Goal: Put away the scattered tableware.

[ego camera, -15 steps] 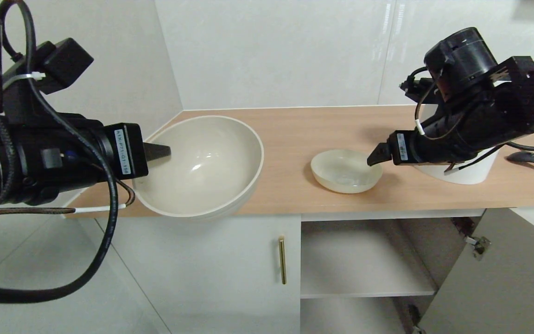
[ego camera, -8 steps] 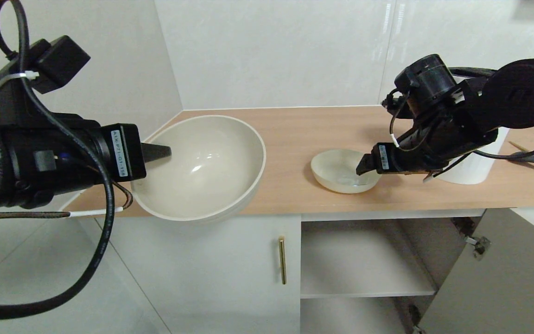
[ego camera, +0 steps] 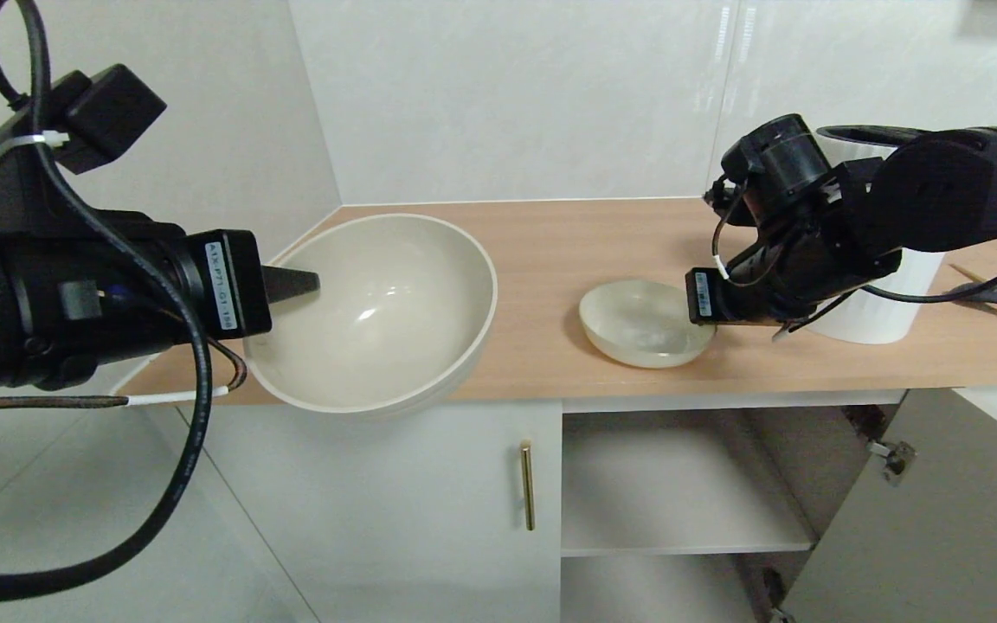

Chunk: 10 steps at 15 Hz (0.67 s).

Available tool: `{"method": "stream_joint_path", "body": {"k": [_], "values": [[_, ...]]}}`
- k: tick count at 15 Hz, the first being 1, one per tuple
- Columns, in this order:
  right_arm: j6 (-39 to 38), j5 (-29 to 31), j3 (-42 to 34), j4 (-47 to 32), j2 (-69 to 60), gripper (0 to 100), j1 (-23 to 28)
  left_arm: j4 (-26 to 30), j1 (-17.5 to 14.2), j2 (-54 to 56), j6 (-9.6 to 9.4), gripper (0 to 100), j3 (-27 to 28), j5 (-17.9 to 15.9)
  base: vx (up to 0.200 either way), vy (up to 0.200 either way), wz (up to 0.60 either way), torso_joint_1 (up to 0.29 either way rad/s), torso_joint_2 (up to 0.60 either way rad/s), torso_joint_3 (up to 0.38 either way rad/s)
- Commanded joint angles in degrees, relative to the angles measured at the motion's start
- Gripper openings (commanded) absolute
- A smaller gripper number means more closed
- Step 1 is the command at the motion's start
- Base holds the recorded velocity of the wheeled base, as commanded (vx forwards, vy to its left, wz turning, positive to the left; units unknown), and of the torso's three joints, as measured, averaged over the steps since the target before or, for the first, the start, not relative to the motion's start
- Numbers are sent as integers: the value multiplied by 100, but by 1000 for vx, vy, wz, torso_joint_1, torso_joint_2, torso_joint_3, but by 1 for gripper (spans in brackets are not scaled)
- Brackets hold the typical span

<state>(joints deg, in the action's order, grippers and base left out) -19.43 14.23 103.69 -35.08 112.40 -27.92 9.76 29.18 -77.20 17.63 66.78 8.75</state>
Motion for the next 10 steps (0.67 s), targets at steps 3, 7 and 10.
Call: {"method": "stream_joint_path", "body": {"k": [3, 7, 10], "values": [[-8, 1, 2, -16, -25, 0, -3, -1, 0, 12, 4, 0, 2, 4, 0, 0, 0, 0, 0, 0], [-8, -43, -42, -42, -816, 0, -91, -1, 219, -23, 4, 0, -60, 12, 0, 0, 0, 0, 0, 0], [-509, 1, -1079, -7, -1721, 0, -777, -1, 571, -137, 4, 0, -130, 30, 0, 0, 0, 0, 0, 0]]}}
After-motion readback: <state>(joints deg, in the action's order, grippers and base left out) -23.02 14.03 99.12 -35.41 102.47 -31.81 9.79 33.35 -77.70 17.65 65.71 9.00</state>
